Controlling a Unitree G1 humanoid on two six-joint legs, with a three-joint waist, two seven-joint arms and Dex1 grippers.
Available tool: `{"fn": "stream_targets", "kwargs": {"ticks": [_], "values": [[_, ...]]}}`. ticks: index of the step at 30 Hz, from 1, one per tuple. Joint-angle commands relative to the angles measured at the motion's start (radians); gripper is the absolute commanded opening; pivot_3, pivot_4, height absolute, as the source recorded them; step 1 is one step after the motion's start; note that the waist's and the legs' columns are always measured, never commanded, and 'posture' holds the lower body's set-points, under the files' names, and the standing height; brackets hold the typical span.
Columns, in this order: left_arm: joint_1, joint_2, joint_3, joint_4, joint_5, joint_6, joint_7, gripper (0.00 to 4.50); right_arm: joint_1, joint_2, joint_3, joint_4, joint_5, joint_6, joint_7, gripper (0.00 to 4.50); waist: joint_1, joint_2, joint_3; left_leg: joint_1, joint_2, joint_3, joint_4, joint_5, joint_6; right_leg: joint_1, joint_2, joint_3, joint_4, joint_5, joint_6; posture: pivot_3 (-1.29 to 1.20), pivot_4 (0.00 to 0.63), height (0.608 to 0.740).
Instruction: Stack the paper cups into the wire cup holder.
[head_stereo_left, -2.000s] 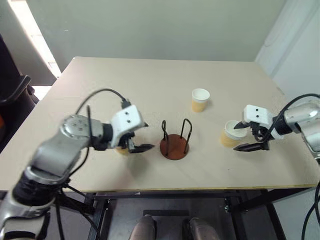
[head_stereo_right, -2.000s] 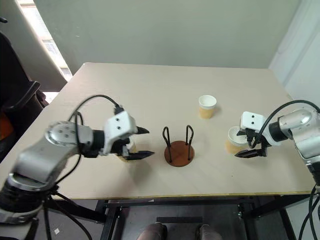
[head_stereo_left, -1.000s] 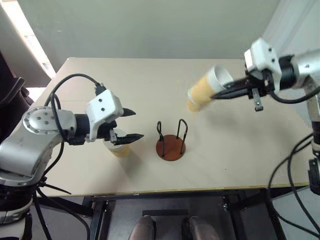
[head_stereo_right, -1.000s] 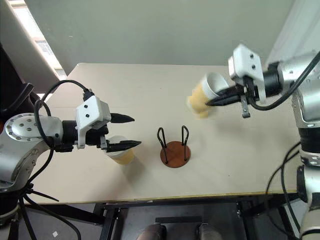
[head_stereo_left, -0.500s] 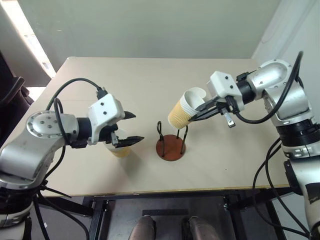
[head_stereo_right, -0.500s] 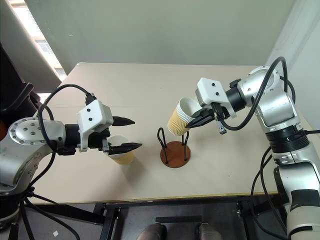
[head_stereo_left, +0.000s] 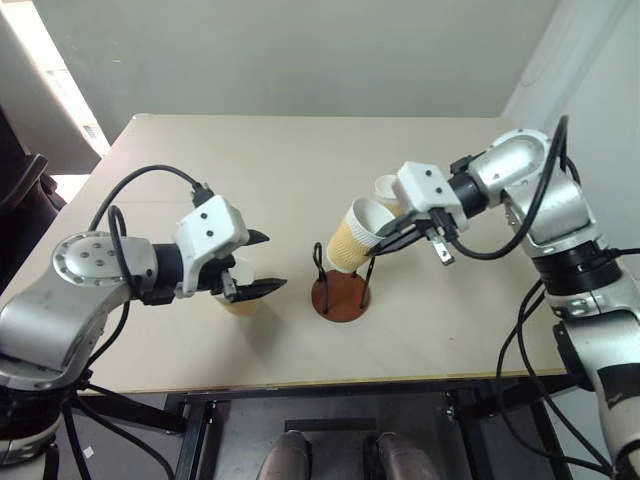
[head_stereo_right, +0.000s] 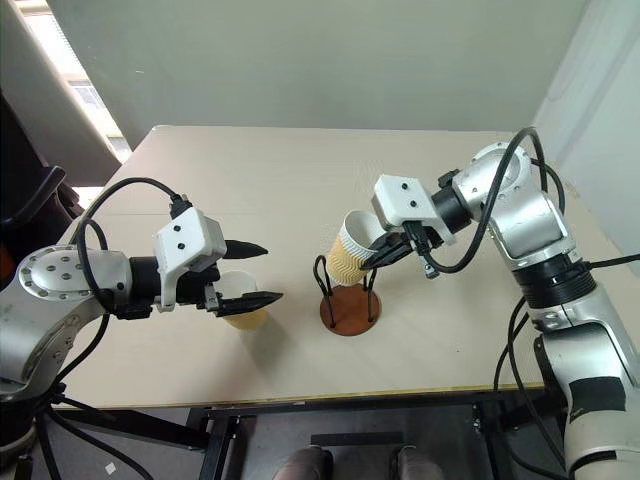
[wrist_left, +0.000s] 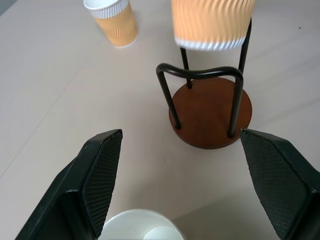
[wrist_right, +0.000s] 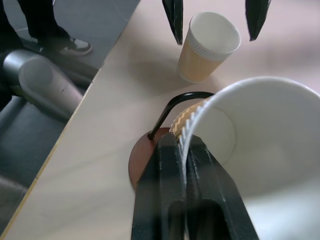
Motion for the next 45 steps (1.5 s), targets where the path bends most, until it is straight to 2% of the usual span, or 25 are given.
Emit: {"fn": "stream_targets", "kwargs": {"ticks": [1,10,11,15,20,23,26,31,42,45], "values": [[-0.021,0.013,0.028,-0.021,-0.001,-0.005,0.014,4.03,-0.03,0.0,-0.012,-0.009,-0.008,-0.014,-0.002,1.25,0.0,0.0,0.0,0.0,0.0,0.0,0.0,0.0,0.0,0.0,0.0,0.0,0.0,0.0,0.0,0.0,0.15,0.74],[-0.033,0.012,0.021,-0.011,0.004,-0.019,0.023,4.03,-0.057,0.012,-0.048,0.03,-0.006,-0.018,-0.03,4.4,0.0,0.0,0.0,0.0,0.0,0.0,0.0,0.0,-0.001,0.0,0.0,0.0,0.0,0.0,0.0,0.0,0.15,0.74],[-0.051,0.002,0.018,0.007,0.015,-0.026,0.038,4.03,-0.078,0.015,-0.056,0.092,-0.022,-0.032,-0.056,4.46,0.0,0.0,0.0,0.0,0.0,0.0,0.0,0.0,-0.001,0.0,0.0,0.0,0.0,0.0,0.0,0.0,0.15,0.74],[-0.147,-0.06,-0.028,0.117,0.11,-0.072,0.139,4.03,-0.152,0.031,-0.065,0.359,-0.098,-0.136,-0.165,4.46,0.005,0.0,0.0,0.0,0.0,0.0,0.0,0.001,-0.001,0.0,-0.001,0.0,0.002,0.0,-0.001,0.0,0.15,0.74],[-0.268,-0.181,-0.107,0.248,0.206,-0.089,0.241,4.03,-0.267,0.107,-0.067,0.802,-0.226,-0.271,-0.437,4.46,0.005,0.0,0.0,0.001,0.0,-0.001,0.0,0.002,-0.001,0.0,-0.001,0.0,0.002,0.002,-0.002,0.0,0.15,0.74],[-0.28,-0.214,-0.14,0.265,0.235,-0.102,0.25,4.03,-0.299,0.143,-0.067,0.967,-0.277,-0.336,-0.549,4.46,0.006,0.0,0.0,0.0,0.0,-0.001,-0.001,0.001,-0.002,-0.002,-0.001,0.0,0.002,0.008,0.007,0.0,0.15,0.74],[-0.281,-0.236,-0.145,0.255,0.239,-0.099,0.247,4.03,-0.315,0.173,-0.07,1.069,-0.314,-0.371,-0.63,4.46,0.006,0.0,0.0,-0.004,0.0,-0.001,-0.002,-0.001,-0.004,-0.007,-0.001,0.0,0.001,0.009,0.008,0.0,0.15,0.74],[-0.265,-0.252,-0.129,0.22,0.241,-0.075,0.254,4.03,-0.313,0.227,-0.071,1.159,-0.367,-0.394,-0.735,4.46,0.005,0.001,0.0,-0.008,0.0,0.0,-0.002,-0.002,-0.007,-0.011,0.0,0.0,-0.001,0.009,0.008,0.0,0.15,0.74],[-0.181,-0.207,-0.055,0.1,0.226,0.021,0.276,4.03,-0.282,0.275,-0.069,1.204,-0.434,-0.343,-0.79,4.46,0.006,0.001,0.0,-0.009,0.0,0.0,0.0,-0.002,-0.006,-0.012,0.0,0.0,0.001,0.009,0.009,0.0,0.15,0.74],[-0.163,-0.198,-0.037,0.071,0.219,0.043,0.28,4.03,-0.277,0.281,-0.073,1.208,-0.447,-0.314,-0.816,3.61,0.007,0.001,0.0,-0.009,0.0,0.0,0.0,-0.001,-0.005,-0.012,-0.001,0.0,0.001,0.009,0.009,0.0,0.15,0.74]]}}
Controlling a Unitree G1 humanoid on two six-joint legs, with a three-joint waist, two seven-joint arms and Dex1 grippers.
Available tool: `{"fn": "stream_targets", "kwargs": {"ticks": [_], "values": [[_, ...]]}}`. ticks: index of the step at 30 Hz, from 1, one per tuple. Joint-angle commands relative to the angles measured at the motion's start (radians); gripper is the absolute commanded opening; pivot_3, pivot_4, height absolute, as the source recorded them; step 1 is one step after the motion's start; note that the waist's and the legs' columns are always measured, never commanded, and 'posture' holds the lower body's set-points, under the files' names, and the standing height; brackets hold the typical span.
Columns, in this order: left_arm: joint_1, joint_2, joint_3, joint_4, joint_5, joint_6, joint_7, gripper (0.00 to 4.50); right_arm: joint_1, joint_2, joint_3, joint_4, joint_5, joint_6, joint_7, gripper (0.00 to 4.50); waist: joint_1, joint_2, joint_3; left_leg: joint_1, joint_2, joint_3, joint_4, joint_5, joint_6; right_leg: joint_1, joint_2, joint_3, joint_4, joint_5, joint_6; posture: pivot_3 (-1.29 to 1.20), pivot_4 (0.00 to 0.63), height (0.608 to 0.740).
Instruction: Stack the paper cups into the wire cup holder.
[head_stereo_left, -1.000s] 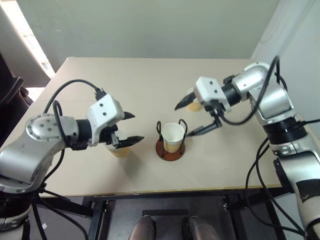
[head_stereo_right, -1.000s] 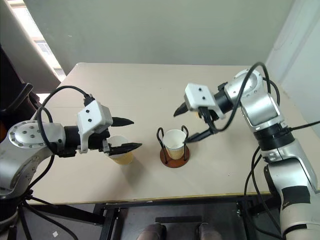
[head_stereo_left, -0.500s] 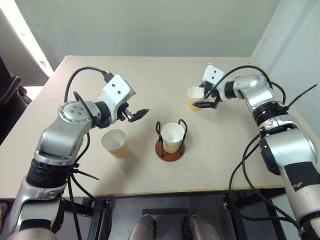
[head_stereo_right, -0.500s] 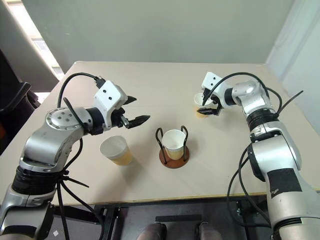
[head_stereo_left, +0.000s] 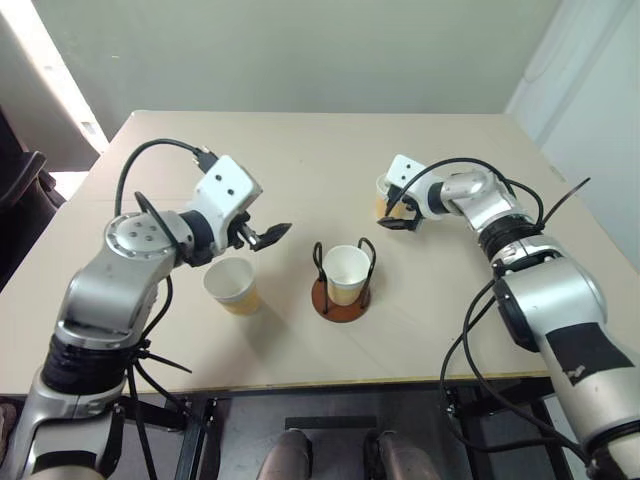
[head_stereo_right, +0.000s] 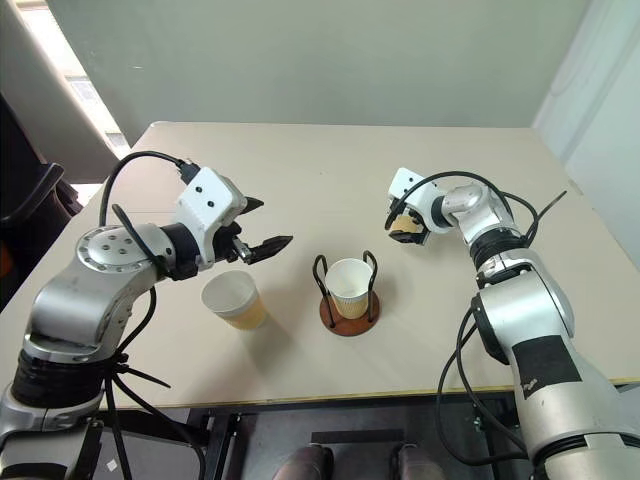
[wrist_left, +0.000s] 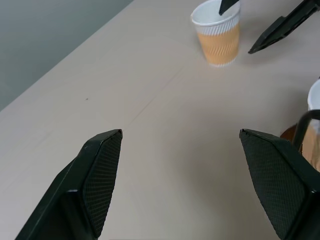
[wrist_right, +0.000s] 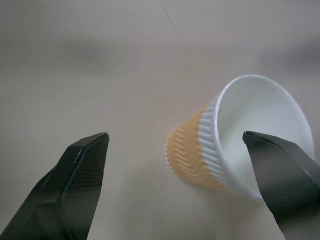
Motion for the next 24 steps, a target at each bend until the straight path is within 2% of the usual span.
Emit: {"fn": "stream_targets", "kwargs": {"ticks": [1,10,15,19,21,24], "values": [[0.008,0.018,0.043,-0.057,-0.009,0.023,0.009,4.03,0.002,0.002,-0.021,0.004,-0.018,0.026,-0.039,3.27,0.0,0.0,0.0,0.0,0.0,0.0,0.0,0.0,0.0,0.0,0.0,0.0,0.0,0.0,0.0,0.0,0.15,0.74],[-0.004,0.027,0.045,-0.058,-0.007,0.042,0.013,4.03,0.008,0.014,-0.04,0.001,-0.031,0.028,-0.049,0.13,-0.001,0.0,0.0,0.0,0.0,0.0,0.0,0.0,-0.001,0.0,0.0,0.0,0.0,0.0,0.0,0.0,0.15,0.74],[-0.009,0.034,0.048,-0.047,-0.009,0.028,0.003,4.03,-0.017,-0.005,-0.056,-0.02,-0.018,-0.007,0.026,0.06,-0.001,0.0,0.0,0.0,0.0,0.0,0.0,0.0,-0.001,0.0,0.0,0.0,0.0,0.0,0.0,0.0,0.15,0.74],[-0.008,0.042,0.087,-0.055,-0.054,0.013,-0.038,4.03,-0.041,-0.053,-0.098,-0.115,0.063,-0.099,0.324,0.06,-0.001,0.0,0.0,0.0,0.0,0.0,0.0,0.0,-0.001,0.0,0.0,0.0,0.0,0.0,0.0,0.0,0.15,0.74],[0.01,0.061,0.132,-0.071,-0.101,-0.003,-0.088,4.03,-0.028,-0.1,-0.133,-0.34,0.177,-0.049,0.553,0.06,-0.001,0.0,0.0,-0.001,0.0,0.0,0.0,0.0,-0.001,0.0,0.0,0.0,0.0,0.0,0.0,0.0,0.15,0.74],[0.044,0.094,0.184,-0.092,-0.171,0.003,-0.155,4.03,0.028,-0.14,-0.168,-0.647,0.325,0.13,0.726,0.06,-0.002,0.0,0.0,-0.004,0.0,0.001,0.0,0.0,-0.001,-0.002,0.001,-0.001,-0.002,0.0,0.0,0.0,0.15,0.74]]}}
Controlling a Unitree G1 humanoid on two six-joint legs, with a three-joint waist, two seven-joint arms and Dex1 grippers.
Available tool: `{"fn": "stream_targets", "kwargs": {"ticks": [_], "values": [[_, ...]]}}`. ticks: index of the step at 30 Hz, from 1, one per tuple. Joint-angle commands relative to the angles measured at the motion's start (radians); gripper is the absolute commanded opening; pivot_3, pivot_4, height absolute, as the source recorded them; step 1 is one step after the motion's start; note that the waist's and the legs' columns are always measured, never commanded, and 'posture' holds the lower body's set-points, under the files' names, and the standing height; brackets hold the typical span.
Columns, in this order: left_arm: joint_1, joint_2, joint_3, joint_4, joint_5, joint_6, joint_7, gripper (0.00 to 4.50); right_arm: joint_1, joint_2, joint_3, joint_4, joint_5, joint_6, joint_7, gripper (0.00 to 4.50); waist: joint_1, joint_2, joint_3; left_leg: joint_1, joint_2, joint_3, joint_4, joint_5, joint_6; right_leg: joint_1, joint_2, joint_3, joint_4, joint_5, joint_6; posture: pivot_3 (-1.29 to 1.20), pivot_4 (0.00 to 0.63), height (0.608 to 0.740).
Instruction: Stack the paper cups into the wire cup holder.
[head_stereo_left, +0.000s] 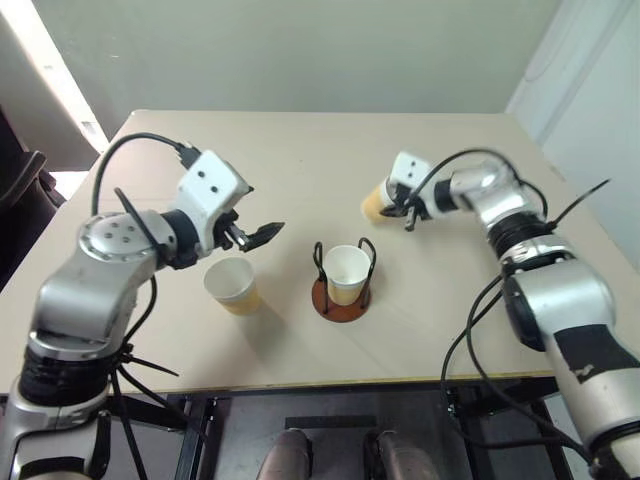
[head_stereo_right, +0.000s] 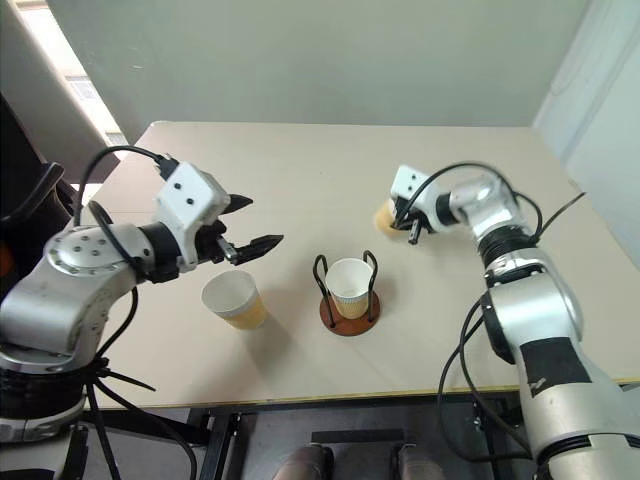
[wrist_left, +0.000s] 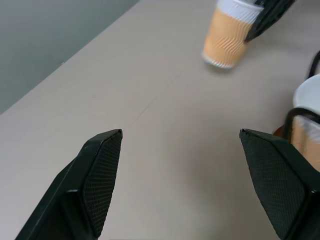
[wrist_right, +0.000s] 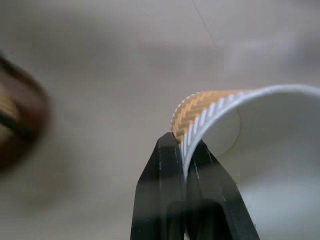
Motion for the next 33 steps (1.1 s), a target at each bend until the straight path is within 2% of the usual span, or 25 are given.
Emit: {"fn": "stream_targets", "kwargs": {"ticks": [1,2,5,9,10,12,14,23,33], "values": [[0.033,0.049,0.084,-0.053,-0.085,0.001,-0.082,4.03,0.028,-0.035,-0.062,-0.35,0.192,0.204,0.186,0.06,-0.002,-0.001,-0.001,0.001,0.0,0.0,0.0,0.003,-0.006,0.0,0.001,0.0,0.0,0.0,0.0,0.0,0.15,0.74],[0.066,0.072,0.104,-0.075,-0.116,0.0,-0.126,4.03,0.059,-0.061,-0.046,-0.461,0.26,0.288,0.209,0.06,-0.003,-0.001,-0.001,0.001,0.001,0.0,0.0,0.005,-0.011,0.001,0.001,0.0,-0.001,-0.001,-0.001,0.0,0.15,0.74],[0.117,0.115,0.136,-0.099,-0.168,-0.009,-0.185,4.03,0.142,-0.149,0.031,-0.699,0.399,0.412,0.228,0.06,-0.002,-0.002,-0.001,0.002,0.002,-0.001,0.001,0.004,-0.011,0.004,0.003,0.0,-0.002,-0.002,-0.002,0.0,0.15,0.74],[0.161,0.157,0.153,-0.073,-0.16,-0.042,-0.206,4.03,0.195,-0.176,0.084,-0.806,0.391,0.428,0.228,0.06,-0.004,-0.001,-0.001,0.004,0.002,-0.001,0.001,0.005,-0.008,0.005,0.002,0.002,-0.001,-0.002,-0.003,0.0,0.15,0.74],[0.168,0.164,0.155,-0.071,-0.159,-0.048,-0.209,4.03,0.201,-0.177,0.096,-0.811,0.368,0.415,0.228,0.06,-0.006,-0.001,-0.001,0.006,0.002,-0.001,0.001,0.003,-0.003,0.005,0.002,0.002,0.0,-0.002,-0.003,0.0,0.15,0.74],[0.178,0.17,0.155,-0.072,-0.161,-0.055,-0.209,4.03,0.208,-0.174,0.119,-0.81,0.323,0.383,0.218,0.06,-0.009,-0.001,-0.001,0.008,0.002,-0.002,0.0,0.005,-0.001,0.006,0.002,0.002,0.002,-0.005,-0.012,0.0,0.15,0.74],[0.183,0.171,0.151,-0.075,-0.164,-0.058,-0.204,4.03,0.21,-0.172,0.131,-0.806,0.299,0.36,0.214,0.06,-0.01,-0.001,-0.001,0.012,0.002,-0.002,-0.001,0.007,0.0,0.007,0.002,0.002,0.006,-0.005,-0.015,0.0,0.15,0.74],[0.2,0.172,0.128,-0.101,-0.168,-0.047,-0.173,4.03,0.164,-0.156,0.208,-0.758,0.164,0.177,0.227,0.06,-0.01,-0.001,-0.001,0.012,0.002,-0.002,-0.001,0.01,0.0,0.007,0.002,0.002,0.008,-0.004,-0.019,0.0,0.15,0.74],[0.218,0.17,0.124,-0.116,-0.174,-0.042,-0.147,4.03,0.098,-0.193,0.328,-0.721,0.223,0.068,0.228,0.06,-0.01,-0.001,-0.001,0.012,0.002,-0.002,-0.006,0.009,-0.001,0.006,0.002,0.002,0.004,-0.004,-0.019,0.0,0.15,0.74]]}}
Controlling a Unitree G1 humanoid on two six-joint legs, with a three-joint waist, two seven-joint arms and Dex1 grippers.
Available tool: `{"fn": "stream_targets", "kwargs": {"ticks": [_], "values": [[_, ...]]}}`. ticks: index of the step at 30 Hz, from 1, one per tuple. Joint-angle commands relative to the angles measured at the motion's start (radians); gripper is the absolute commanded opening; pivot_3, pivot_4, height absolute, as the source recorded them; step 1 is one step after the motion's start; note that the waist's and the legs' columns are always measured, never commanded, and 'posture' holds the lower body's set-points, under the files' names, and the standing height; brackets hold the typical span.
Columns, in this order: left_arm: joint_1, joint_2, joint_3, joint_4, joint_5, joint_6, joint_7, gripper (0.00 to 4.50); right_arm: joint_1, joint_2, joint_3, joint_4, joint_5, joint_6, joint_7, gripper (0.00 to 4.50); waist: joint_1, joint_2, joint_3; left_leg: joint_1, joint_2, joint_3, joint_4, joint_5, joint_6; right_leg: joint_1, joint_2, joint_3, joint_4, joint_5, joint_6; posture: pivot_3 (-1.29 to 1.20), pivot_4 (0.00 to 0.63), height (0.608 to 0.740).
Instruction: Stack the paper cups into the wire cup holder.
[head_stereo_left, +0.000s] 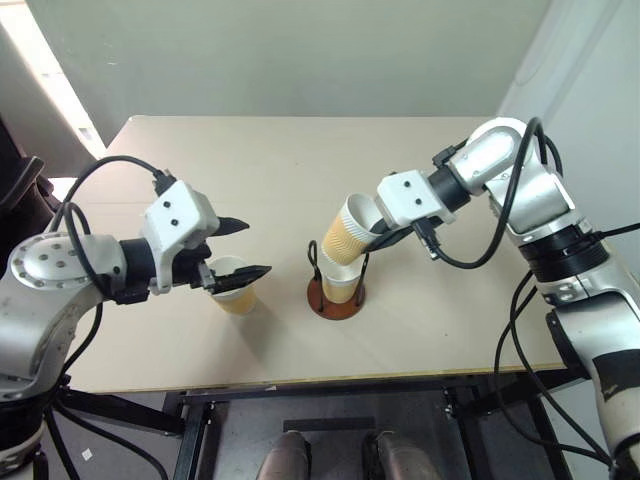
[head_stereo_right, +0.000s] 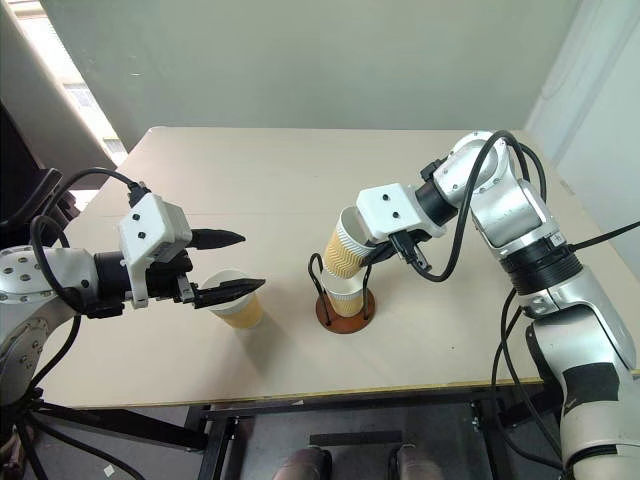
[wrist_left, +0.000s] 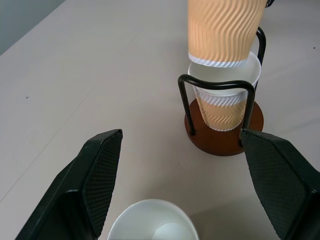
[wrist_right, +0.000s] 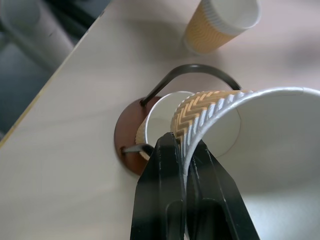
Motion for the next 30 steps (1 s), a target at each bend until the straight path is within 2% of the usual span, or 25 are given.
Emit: {"fn": "stream_targets", "kwargs": {"ticks": [1,17,21,28,30], "values": [[0.007,0.01,0.012,-0.037,-0.006,-0.001,0.015,4.03,-0.046,-0.028,0.024,-0.001,0.044,-0.036,0.005,0.06,0.0,0.0,0.0,0.0,0.0,0.0,-0.001,0.0,0.0,0.0,0.0,0.0,-0.001,0.0,0.0,0.0,0.15,0.74],[0.011,0.008,0.0,-0.038,-0.005,-0.006,0.036,4.03,-0.09,-0.02,0.081,-0.011,0.051,-0.1,0.005,0.06,0.0,0.0,0.0,0.0,0.0,0.0,-0.001,0.0,0.0,0.0,0.0,0.0,-0.001,0.0,0.0,0.0,0.15,0.74],[0.009,0.003,-0.006,-0.04,-0.004,-0.006,0.043,4.03,-0.1,-0.028,0.106,-0.023,0.07,-0.108,0.005,0.93,0.0,0.0,0.0,0.0,0.0,0.0,-0.002,0.0,0.0,0.0,0.0,0.0,-0.001,0.0,0.0,0.0,0.15,0.74],[0.02,0.008,-0.008,-0.038,-0.004,-0.01,0.05,4.03,-0.112,-0.038,0.12,-0.034,0.088,-0.109,0.005,3.39,0.0,0.0,0.0,0.0,0.0,0.0,-0.002,0.0,0.0,0.0,0.0,0.0,-0.001,0.0,0.0,0.0,0.15,0.74],[0.018,0.027,-0.015,-0.023,0.008,-0.022,0.028,4.03,-0.115,-0.02,0.077,-0.025,0.099,-0.084,0.005,4.09,0.0,0.0,0.0,0.0,0.0,0.0,-0.002,0.0,0.0,0.0,0.0,0.0,-0.001,0.0,0.0,0.0,0.15,0.74]]}}
